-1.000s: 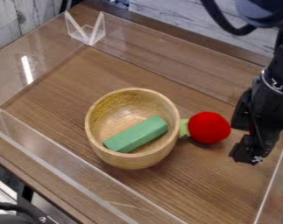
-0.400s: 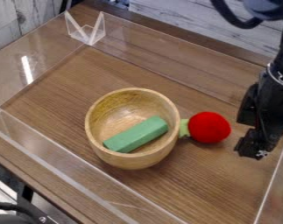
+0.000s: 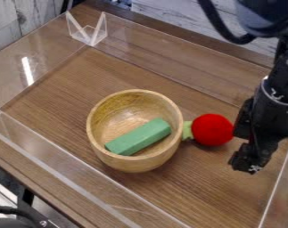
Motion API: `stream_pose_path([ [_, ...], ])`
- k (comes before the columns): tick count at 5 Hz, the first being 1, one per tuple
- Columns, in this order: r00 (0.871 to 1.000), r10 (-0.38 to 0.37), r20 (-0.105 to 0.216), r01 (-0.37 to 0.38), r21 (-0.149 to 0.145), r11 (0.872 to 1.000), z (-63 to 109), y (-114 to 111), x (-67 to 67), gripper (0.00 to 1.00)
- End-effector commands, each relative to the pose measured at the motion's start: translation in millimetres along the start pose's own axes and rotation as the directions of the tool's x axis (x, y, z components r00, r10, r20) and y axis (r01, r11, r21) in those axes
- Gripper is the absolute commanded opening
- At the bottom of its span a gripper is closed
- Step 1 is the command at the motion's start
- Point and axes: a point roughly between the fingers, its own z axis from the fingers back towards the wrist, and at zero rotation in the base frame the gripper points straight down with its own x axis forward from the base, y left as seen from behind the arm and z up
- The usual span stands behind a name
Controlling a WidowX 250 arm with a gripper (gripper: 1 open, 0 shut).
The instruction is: Move the red object to the right side of the table
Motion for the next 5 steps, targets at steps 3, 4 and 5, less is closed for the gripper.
stream_pose_path([
  [3, 0.968, 0.249, 0.026, -0.250, 0.039, 0.967, 23.7, 12, -14.9, 1.00],
  [4, 0.957, 0.287, 0.047, -0.289, 0.061, 0.955, 42.5, 10, -24.5, 1.00],
  [5, 0.938, 0.335, 0.086, -0.342, 0.089, 0.935, 52.3, 15, -38.9, 1.00],
])
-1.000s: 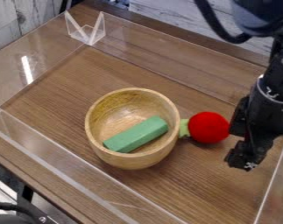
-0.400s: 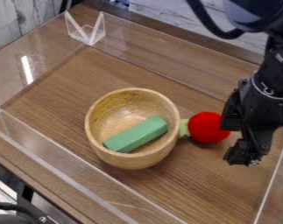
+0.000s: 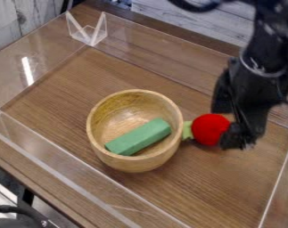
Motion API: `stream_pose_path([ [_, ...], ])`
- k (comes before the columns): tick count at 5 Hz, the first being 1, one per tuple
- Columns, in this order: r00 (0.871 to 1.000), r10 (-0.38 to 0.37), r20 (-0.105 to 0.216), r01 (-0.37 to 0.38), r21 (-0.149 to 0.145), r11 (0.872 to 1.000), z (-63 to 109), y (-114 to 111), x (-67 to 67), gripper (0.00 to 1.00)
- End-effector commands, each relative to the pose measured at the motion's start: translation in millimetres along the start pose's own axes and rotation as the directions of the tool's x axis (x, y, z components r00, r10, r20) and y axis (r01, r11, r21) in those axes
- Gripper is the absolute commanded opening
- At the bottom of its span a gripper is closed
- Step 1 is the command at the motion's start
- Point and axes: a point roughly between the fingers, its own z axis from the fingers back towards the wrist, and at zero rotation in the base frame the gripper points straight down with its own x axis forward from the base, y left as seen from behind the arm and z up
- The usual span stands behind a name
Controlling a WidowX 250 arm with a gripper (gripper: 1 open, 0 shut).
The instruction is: Move the red object to the right side of the table
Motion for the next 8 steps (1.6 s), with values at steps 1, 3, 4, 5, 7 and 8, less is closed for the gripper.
stream_pose_path([
  [1, 0.992, 0.104, 0.077, -0.108, 0.048, 0.993, 19.2, 16, -7.5, 1.00],
  [3, 0.919, 0.381, 0.103, -0.390, 0.081, 0.917, 6.9, 28, -20.5, 1.00],
  [4, 0.888, 0.446, 0.109, -0.455, 0.072, 0.888, 7.9, 34, -30.4, 1.00],
  [5, 0.858, 0.500, 0.114, -0.508, 0.047, 0.860, 8.8, 40, -32.4, 1.00],
  [7, 0.730, 0.677, 0.097, -0.684, 0.072, 0.726, -18.0, 56, -26.8, 1.00],
  [8, 0.674, 0.733, 0.093, -0.739, 0.079, 0.669, -14.4, 63, -17.1, 1.00],
])
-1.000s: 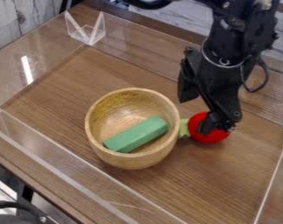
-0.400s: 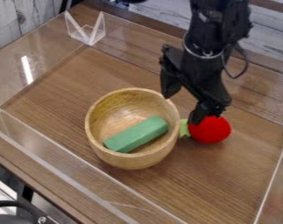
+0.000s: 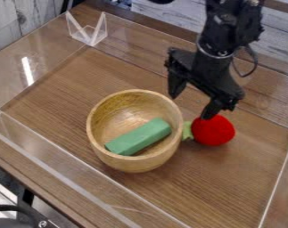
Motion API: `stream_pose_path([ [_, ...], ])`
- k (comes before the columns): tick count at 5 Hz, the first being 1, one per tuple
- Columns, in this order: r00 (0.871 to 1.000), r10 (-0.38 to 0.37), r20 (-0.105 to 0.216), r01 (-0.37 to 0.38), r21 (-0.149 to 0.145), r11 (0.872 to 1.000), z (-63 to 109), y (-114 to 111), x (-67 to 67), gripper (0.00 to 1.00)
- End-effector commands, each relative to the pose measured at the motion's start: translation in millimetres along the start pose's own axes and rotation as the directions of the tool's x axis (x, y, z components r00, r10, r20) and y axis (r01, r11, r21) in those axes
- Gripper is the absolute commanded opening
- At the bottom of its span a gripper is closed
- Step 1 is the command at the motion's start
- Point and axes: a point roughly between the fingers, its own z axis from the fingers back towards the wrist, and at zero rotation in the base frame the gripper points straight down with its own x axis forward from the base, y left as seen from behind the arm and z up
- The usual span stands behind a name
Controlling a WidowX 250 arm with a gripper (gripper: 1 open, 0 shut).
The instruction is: Move the red object to the right side of the table
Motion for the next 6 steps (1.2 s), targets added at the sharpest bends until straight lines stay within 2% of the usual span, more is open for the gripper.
stream_pose_path([
  [1, 0.995, 0.093, 0.030, -0.093, 0.008, 0.996, 12.1, -1, 20.7, 1.00],
  [3, 0.998, 0.060, 0.031, -0.059, -0.014, 0.998, 0.0, 27, 24.5, 1.00],
  [5, 0.999, 0.024, 0.032, -0.023, -0.031, 0.999, -13.0, 18, 39.9, 1.00],
  [6, 0.999, 0.009, 0.030, -0.008, -0.037, 0.999, -14.4, 22, 35.1, 1.00],
])
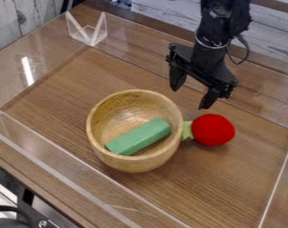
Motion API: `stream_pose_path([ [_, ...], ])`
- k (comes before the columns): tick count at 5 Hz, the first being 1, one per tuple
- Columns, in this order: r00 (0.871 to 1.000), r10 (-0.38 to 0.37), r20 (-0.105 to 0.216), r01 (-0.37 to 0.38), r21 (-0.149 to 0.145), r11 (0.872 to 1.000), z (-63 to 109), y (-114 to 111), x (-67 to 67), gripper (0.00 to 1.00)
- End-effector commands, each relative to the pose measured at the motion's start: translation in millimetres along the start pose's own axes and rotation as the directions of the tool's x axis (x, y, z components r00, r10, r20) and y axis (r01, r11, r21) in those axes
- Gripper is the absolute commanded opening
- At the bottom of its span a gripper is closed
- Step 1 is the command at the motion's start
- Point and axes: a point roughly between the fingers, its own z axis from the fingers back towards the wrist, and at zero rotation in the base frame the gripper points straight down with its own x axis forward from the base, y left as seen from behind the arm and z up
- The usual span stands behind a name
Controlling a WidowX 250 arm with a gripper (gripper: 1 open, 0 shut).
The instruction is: Move the red object to the right side of the table
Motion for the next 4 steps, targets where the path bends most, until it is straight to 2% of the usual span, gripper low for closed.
stream_pose_path([
  [1, 0.999, -0.004, 0.048, 0.004, -0.007, 1.000, 13.9, 9, 2.9, 1.00],
  [2, 0.999, -0.010, 0.046, 0.011, -0.010, 1.000, 12.5, 13, -1.3, 0.00],
  [3, 0.999, 0.010, 0.045, -0.009, -0.010, 1.000, 14.7, 2, -5.5, 0.00],
  [4, 0.998, 0.029, 0.056, -0.027, -0.023, 0.999, 24.2, -11, -12.0, 0.00],
])
